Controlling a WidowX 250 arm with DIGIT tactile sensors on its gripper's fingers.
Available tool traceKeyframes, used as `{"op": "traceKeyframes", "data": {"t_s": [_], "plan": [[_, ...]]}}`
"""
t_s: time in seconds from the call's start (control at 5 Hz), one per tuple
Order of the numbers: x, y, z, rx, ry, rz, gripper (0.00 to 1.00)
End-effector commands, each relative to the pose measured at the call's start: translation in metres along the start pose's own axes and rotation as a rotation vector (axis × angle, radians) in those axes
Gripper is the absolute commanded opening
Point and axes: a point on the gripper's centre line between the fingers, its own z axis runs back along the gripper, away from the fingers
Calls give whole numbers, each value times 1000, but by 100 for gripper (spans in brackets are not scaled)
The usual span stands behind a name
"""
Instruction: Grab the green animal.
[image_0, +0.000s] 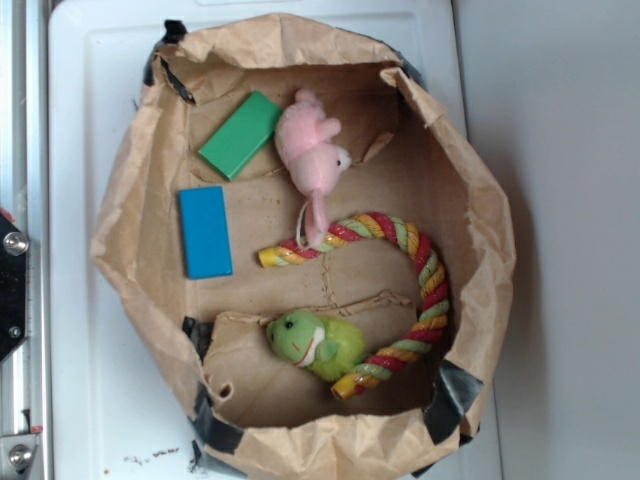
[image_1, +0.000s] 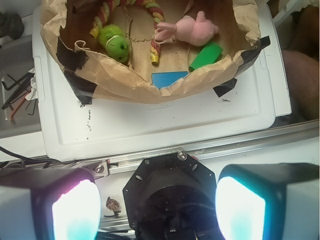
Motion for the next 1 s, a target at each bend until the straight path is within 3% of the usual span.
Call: {"op": "traceKeyframes", "data": {"t_s": [0.0, 0.6, 0.8], "plan": [[0, 0, 0, 0, 0, 0, 100], [109, -24, -25, -7, -34, 130, 100], [134, -16, -43, 1, -61, 82, 100]]}}
